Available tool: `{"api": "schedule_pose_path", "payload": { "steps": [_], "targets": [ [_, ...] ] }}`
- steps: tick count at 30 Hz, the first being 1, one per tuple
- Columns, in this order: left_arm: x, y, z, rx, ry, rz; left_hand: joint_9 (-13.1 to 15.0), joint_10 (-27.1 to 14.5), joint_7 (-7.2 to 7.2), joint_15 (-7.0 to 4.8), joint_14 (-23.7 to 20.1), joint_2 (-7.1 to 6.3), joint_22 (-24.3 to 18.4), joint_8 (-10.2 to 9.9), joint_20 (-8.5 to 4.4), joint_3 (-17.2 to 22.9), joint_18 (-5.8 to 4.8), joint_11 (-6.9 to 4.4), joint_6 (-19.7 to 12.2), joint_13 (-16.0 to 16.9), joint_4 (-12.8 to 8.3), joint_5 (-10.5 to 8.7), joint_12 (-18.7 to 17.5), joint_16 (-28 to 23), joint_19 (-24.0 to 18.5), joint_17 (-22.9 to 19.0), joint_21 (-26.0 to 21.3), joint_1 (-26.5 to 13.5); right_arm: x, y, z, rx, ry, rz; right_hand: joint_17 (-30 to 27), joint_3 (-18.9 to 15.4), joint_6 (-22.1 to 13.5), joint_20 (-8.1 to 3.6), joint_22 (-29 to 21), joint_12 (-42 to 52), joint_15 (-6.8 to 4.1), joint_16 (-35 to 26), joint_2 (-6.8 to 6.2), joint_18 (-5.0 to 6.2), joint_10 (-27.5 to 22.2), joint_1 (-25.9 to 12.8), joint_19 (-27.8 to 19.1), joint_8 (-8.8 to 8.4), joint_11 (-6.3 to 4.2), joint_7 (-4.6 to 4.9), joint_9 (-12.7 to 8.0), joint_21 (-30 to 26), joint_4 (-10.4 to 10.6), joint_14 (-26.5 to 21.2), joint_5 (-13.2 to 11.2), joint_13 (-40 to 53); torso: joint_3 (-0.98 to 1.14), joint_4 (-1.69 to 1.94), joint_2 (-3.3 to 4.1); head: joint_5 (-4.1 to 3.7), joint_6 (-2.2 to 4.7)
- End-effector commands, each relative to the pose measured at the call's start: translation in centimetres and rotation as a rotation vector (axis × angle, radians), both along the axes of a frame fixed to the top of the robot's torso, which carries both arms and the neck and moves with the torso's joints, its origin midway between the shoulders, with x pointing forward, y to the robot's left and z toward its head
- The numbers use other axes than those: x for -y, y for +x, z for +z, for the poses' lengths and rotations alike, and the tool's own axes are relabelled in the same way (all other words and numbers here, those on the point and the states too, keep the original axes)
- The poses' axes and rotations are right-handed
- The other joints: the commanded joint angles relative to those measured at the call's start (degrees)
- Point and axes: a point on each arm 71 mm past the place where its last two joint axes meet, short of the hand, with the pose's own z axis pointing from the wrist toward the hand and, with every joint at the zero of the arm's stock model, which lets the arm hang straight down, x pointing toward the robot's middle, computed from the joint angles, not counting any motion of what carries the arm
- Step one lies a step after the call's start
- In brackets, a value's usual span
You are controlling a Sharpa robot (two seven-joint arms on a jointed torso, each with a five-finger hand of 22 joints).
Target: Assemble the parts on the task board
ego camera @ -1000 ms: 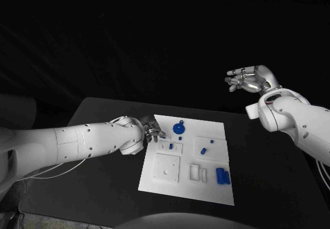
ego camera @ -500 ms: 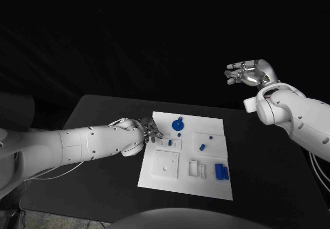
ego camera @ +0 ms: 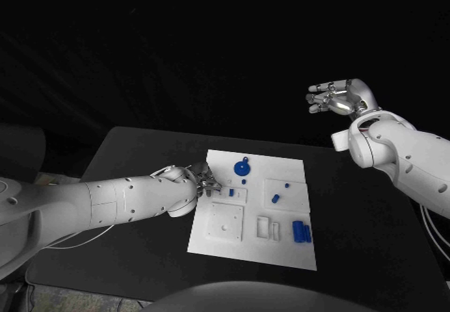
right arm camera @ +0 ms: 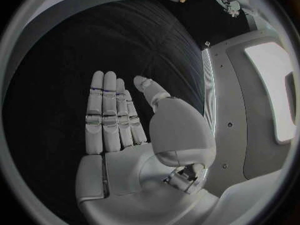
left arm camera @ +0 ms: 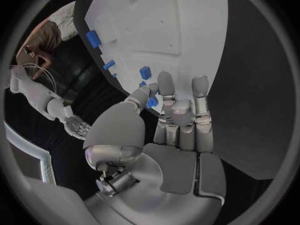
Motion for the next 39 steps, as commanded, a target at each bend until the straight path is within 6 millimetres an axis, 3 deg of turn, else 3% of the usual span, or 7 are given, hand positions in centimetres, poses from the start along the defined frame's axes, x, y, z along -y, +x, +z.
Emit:
{"api": "schedule_pose_path", "payload": {
  "steps": [1, 15, 39],
  "targets": [
    [0.19, 0.13, 0.1, 0.036, 0.003, 0.013, 0.0, 2.2, -6.18, -0.35, 0.3, -0.02, 1.1, 0.2, 0.03, 0.4, 0.03, -1.14, 8.3, -0.1, 0.0, 0.12, 0.3, -0.4, 0.3, 0.0, 0.2, 0.6, -0.27, -0.03, 0.08, 0.001, 0.003, 0.024, -0.1, 0.3, 0.1, 0.13, -0.3, -0.4, 0.18, -0.3, 0.13, -1.07, -0.3, -0.3, -0.5, -0.02, 0.11, 0.19, 0.0, 0.3, -0.2, -0.3, 0.4, -0.1, -0.06, 0.13, 0.06, -0.09, -0.11],
    [0.66, -0.06, -0.36, 0.016, 0.011, 0.001, 0.1, 2.2, -6.25, -0.36, 0.5, -0.26, 1.0, 0.2, -0.01, 0.2, -0.05, -1.17, 8.5, -0.1, 0.5, -0.22, 0.6, -0.4, 0.3, 0.5, 0.3, 1.0, -0.48, -0.02, -0.02, -0.012, -0.003, 0.041, -0.2, 0.6, 0.1, 0.2, -0.9, -0.4, 0.25, -0.3, 0.08, -1.07, -0.4, -0.4, -0.8, -0.03, 0.18, 0.23, 0.0, 0.7, -0.3, -0.5, 1.1, -0.1, -0.2, 0.21, 0.18, -0.36, -0.38],
    [0.98, -0.36, -0.68, -0.027, 0.048, -0.034, 0.4, 2.2, -6.24, -0.31, 0.6, -0.28, 1.1, 0.2, 0.02, 0.2, -0.06, -1.16, 8.5, 0.0, 0.5, -0.21, 0.8, -0.3, 0.3, 0.9, 0.4, 1.2, -0.66, 0.0, -0.17, -0.025, -0.011, 0.058, -0.4, 0.7, 0.2, 0.31, -1.8, -0.4, 0.34, -0.3, 0.1, -1.03, -0.6, -0.7, -1.1, -0.03, 0.25, 0.23, 0.0, 1.1, -0.3, -0.7, 1.7, -0.1, -0.25, 0.39, 0.28, -0.57, -0.8]
  ]
}}
